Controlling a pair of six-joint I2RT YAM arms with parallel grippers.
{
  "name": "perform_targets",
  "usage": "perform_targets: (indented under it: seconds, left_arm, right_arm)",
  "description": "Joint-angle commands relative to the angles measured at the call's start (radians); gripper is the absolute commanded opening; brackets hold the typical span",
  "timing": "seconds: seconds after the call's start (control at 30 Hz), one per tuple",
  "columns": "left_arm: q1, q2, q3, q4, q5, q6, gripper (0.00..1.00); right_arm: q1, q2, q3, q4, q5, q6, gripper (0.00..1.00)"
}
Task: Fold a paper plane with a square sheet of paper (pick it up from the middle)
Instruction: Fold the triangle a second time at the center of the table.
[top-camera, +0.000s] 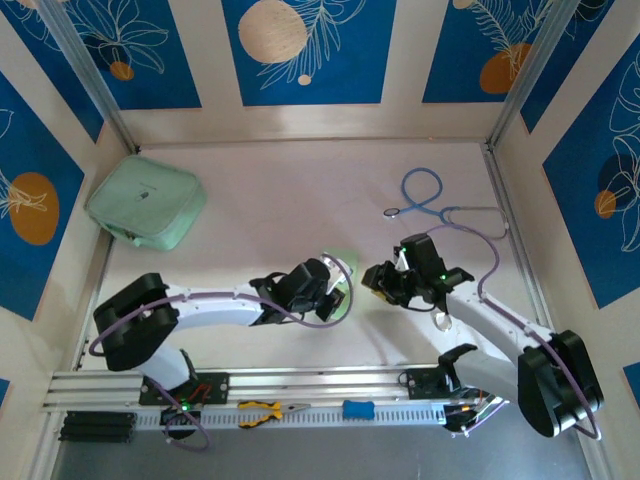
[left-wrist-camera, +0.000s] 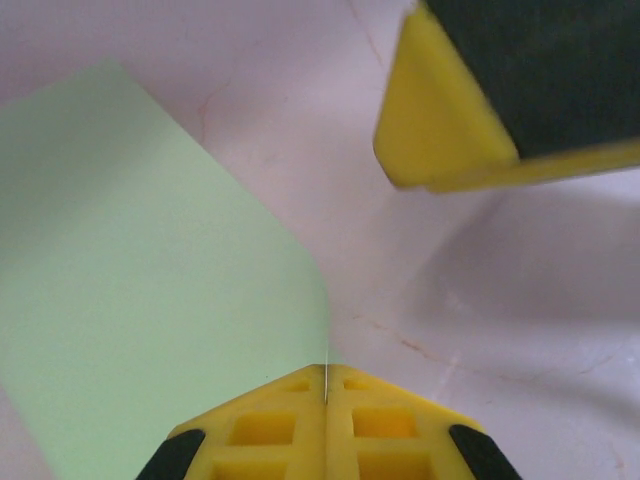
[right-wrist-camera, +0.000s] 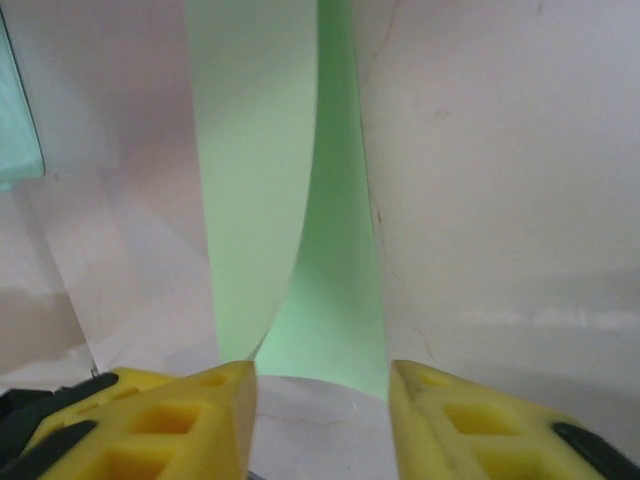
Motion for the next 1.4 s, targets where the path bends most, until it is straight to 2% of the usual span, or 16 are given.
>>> perform_targets:
  seconds: [0.0, 0.17, 0.3, 0.4, 0.6, 0.77, 1.03, 1.13, 1.37]
  left_arm:
    - [0.002, 0.021, 0.018, -0.017, 0.059, -0.051, 0.00]
    - [0.002, 0.036, 0.010, 0.008, 0.038, -0.136, 0.00]
    - [0.003, 0.025, -0.031, 0.042, 0.019, -0.195, 0.00]
    - [0.002, 0.009, -0.052, 0.051, 0.008, -0.151, 0.00]
    - [0.020, 0.006, -0.002, -0.052, 0.022, -0.055, 0.00]
    - [0.035, 0.013, -0.004, -0.027, 0.037, -0.093, 0.00]
    - [0.039, 0.022, 0.007, -0.016, 0.029, -0.112, 0.00]
    - [0.041, 0.026, 0.007, -0.015, 0.038, -0.117, 0.00]
    - [0.043, 0.030, 0.004, -0.010, 0.041, -0.125, 0.00]
  right_arm:
    - [0.006, -0.036, -0.047, -0.049, -0.025, 0.009, 0.34]
    - [0.030, -0.069, -0.100, 0.003, -0.077, 0.020, 0.19]
    - [0.038, -0.039, -0.155, 0.136, -0.138, 0.060, 0.09]
    - [0.068, 0.015, -0.142, 0.205, -0.162, 0.060, 0.07]
    - [0.147, 0.087, -0.138, 0.295, -0.078, 0.103, 0.06]
    - [0.208, 0.104, -0.146, 0.308, -0.011, 0.151, 0.03]
    - [0.259, 0.152, -0.145, 0.326, 0.012, 0.160, 0.00]
    - [0.272, 0.162, -0.175, 0.407, 0.016, 0.181, 0.00]
    - [0.310, 0.215, -0.168, 0.467, 0.080, 0.202, 0.00]
